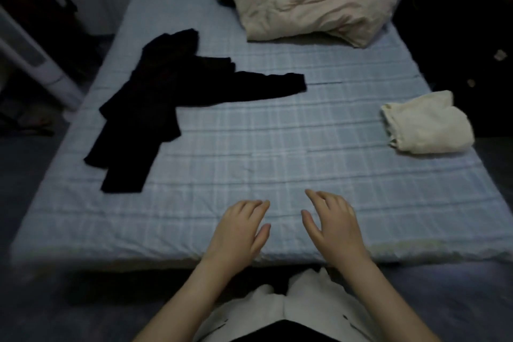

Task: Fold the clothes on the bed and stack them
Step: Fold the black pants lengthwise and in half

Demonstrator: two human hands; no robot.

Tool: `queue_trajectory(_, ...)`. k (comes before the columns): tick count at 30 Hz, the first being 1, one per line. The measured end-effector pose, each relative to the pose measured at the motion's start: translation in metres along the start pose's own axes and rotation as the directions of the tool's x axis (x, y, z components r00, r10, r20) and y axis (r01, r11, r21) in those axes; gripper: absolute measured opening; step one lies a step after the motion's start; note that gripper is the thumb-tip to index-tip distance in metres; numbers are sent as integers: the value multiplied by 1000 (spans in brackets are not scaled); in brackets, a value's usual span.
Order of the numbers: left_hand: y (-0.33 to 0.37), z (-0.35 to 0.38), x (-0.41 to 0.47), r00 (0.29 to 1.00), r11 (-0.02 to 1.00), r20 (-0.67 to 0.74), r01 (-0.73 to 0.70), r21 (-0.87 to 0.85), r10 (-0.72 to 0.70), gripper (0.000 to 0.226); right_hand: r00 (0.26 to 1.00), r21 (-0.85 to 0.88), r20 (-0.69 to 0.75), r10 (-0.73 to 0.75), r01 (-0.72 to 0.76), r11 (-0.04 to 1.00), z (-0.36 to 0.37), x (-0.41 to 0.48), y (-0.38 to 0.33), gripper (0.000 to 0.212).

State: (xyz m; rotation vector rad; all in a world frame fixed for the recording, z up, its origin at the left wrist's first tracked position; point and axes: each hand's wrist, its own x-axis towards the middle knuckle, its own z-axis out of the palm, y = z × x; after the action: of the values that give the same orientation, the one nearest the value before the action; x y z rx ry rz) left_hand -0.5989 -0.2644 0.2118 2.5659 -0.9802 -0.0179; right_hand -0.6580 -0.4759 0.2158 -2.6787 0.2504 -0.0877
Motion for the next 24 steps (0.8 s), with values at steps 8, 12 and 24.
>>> queue_trajectory(8, -38, -43, -48, 968, 987, -203, 160, 28, -151, 45, 973, 53, -13, -228, 229, 972, 6, 19, -57, 52)
queue_trajectory(12, -37, -39, -77, 898, 929, -247, 371, -14, -363, 46, 951, 87, 102, -291, 283, 955, 22, 34, -66, 44)
queue_trajectory(24, -92, -76, -82, 742, 801, -307, 577, -157, -595, 48, 873, 156, 148, -464, 443, 883, 53, 104, -141, 43)
